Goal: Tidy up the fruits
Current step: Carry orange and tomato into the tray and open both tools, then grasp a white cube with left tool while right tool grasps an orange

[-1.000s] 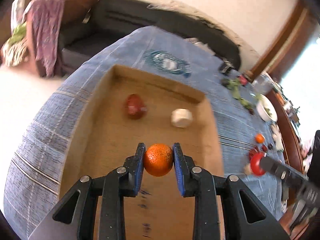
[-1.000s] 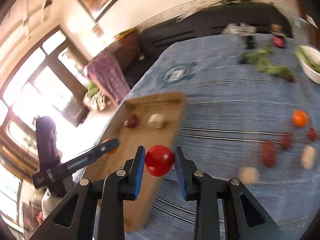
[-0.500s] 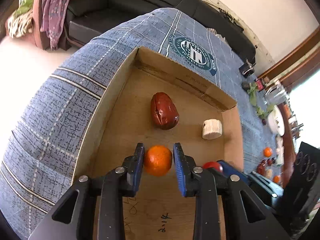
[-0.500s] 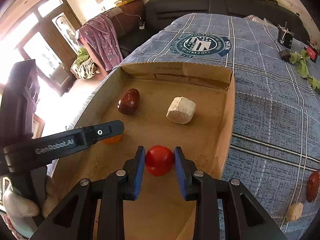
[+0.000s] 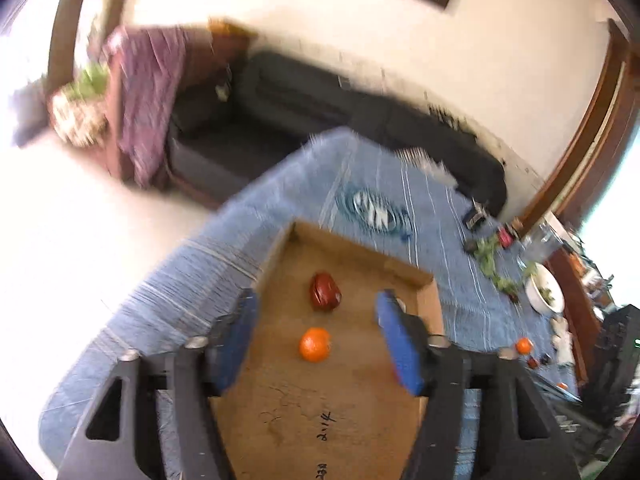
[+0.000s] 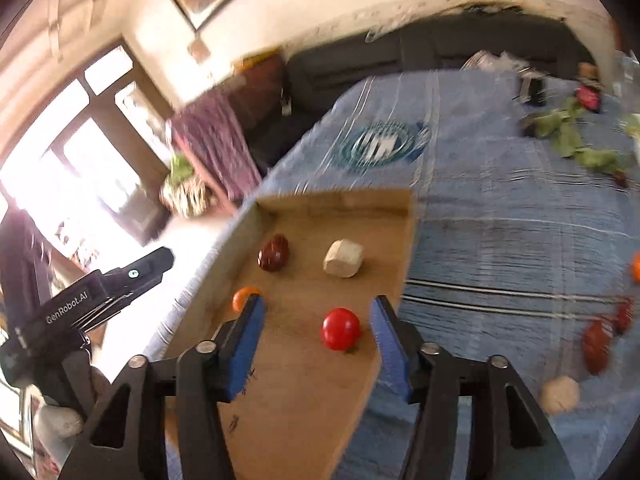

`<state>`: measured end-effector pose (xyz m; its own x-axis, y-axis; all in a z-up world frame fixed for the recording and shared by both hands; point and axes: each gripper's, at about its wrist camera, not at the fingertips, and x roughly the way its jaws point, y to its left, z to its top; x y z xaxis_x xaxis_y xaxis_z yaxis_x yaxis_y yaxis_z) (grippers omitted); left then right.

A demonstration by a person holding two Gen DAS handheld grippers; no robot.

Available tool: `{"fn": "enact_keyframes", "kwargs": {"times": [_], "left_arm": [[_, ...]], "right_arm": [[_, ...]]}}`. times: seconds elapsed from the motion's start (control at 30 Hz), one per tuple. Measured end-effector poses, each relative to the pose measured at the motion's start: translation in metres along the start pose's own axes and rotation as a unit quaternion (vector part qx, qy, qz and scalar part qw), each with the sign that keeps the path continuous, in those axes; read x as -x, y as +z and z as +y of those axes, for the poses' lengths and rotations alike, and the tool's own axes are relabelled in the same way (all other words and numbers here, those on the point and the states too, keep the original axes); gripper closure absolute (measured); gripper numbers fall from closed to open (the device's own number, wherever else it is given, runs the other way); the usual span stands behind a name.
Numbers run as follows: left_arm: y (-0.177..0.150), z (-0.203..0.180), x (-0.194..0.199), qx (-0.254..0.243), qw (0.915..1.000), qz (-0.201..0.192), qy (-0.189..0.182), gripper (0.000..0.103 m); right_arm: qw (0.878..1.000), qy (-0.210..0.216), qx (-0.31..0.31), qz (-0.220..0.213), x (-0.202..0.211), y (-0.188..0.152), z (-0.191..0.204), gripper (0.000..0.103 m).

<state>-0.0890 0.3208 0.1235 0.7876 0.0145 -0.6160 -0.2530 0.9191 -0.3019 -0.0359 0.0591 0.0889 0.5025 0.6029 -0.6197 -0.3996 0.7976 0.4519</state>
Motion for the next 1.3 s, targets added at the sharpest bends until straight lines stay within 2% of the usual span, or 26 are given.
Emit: {"fn": "enact_keyframes", "kwargs": {"times": [0.07, 0.13, 0.23, 0.33, 0.47, 0.6, 0.73, 1.17, 1.3], "left_arm": [[-0.007, -0.009, 0.02, -0.004, 0.9991, -0.034, 0.024, 0.011], [-0.018, -0.016, 0.036, 0.007, 0.9981, -0.055, 0.028, 0.009], [-0.037, -0.03, 0.048, 0.015, 0.9982, -0.057, 0.004, 0.009], [-0.047, -0.057, 0.052, -0.027, 0.9977, -0.059, 0.019, 0.009], [-0.06, -0.086, 0.061, -0.075, 0.9935, -0.076, 0.039, 0.009], [-0.072, -0.111, 0.064, -0.117, 0.9899, -0.068, 0.041, 0.009], [-0.08, -0.123, 0.063, -0.138, 0.9878, -0.06, 0.04, 0.009], [-0.091, -0.137, 0.048, -0.156, 0.9871, -0.025, 0.028, 0.009], [-0.09, -0.134, 0.038, -0.146, 0.9891, -0.006, 0.017, 0.009]], "right_arm": [[0.999, -0.018, -0.011, -0.032, 0.028, -0.009, -0.011, 0.032], [0.997, -0.04, -0.031, -0.055, 0.051, -0.02, -0.025, 0.029], [0.993, -0.072, -0.066, -0.07, 0.076, -0.039, -0.046, 0.028], [0.99, -0.095, -0.079, -0.073, 0.095, -0.056, -0.059, 0.028], [0.987, -0.12, -0.066, -0.08, 0.11, -0.069, -0.059, 0.028], [0.988, -0.12, -0.062, -0.081, 0.116, -0.074, -0.062, 0.028], [0.988, -0.114, -0.071, -0.082, 0.12, -0.077, -0.068, 0.027], [0.985, -0.118, -0.094, -0.08, 0.13, -0.083, -0.093, 0.027], [0.977, -0.155, -0.113, -0.094, 0.155, -0.083, -0.128, 0.026]]}}
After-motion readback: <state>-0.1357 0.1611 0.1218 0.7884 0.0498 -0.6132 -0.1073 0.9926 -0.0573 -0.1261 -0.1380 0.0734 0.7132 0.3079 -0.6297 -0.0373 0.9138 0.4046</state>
